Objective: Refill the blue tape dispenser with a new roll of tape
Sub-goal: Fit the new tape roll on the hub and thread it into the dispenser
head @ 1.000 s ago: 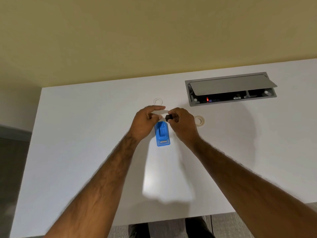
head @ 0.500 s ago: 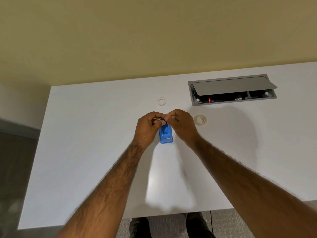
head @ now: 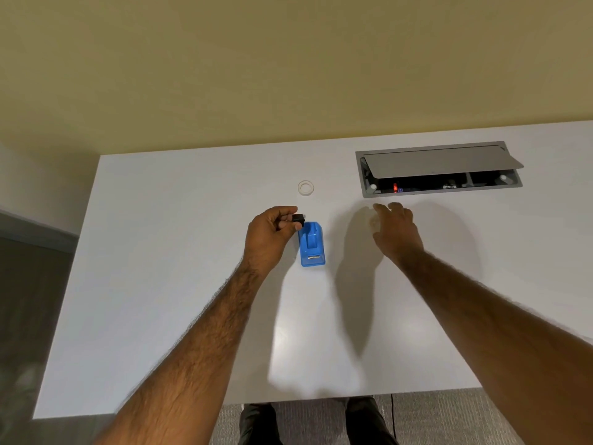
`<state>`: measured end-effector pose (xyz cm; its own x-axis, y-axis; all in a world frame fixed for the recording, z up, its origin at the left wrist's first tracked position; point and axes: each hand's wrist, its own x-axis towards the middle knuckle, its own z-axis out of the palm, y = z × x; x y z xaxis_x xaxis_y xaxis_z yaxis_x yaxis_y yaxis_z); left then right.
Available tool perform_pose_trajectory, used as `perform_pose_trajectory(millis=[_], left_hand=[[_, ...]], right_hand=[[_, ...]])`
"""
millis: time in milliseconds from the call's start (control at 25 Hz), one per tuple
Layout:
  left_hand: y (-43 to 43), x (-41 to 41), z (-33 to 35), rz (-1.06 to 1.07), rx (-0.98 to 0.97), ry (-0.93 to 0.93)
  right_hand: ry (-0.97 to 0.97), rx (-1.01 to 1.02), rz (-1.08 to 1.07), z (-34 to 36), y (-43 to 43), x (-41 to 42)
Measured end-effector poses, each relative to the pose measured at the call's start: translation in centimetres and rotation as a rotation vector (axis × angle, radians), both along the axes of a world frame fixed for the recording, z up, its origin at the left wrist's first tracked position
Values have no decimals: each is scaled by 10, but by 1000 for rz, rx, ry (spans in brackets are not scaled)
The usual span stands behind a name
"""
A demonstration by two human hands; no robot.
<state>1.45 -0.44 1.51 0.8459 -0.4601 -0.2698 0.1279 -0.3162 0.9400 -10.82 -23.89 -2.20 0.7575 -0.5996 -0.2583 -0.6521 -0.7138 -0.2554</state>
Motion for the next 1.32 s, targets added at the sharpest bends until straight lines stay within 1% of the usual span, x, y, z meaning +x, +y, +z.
perform_pose_trajectory(millis=[160, 320, 440, 520, 680, 760, 880, 1120, 1320], left_hand=[[0, 0, 5, -1, 0, -10], [0, 0, 10, -3, -19, -38], [0, -1, 12, 13, -44, -14], [0, -1, 13, 28, -57, 9], [-3, 0, 18, 17, -28, -11], [-4, -1, 22, 6, 3, -46], [-6, -2, 30, -7, 34, -99], [-10, -5, 41, 8, 6, -82], [-6, -5, 44, 5, 20, -128]], right_hand=[[65, 94, 22, -5, 3, 0], [3, 67, 37, -10, 14, 0], [-89, 121, -79, -10, 22, 0], [-223, 226, -164, -2, 29, 5], [-467, 555, -166, 32, 50, 23], [-532, 732, -150, 53, 59, 29], [-589, 879, -97, 69, 68, 35], [-594, 885, -60, 80, 79, 37], [-603, 898, -48, 86, 81, 36]])
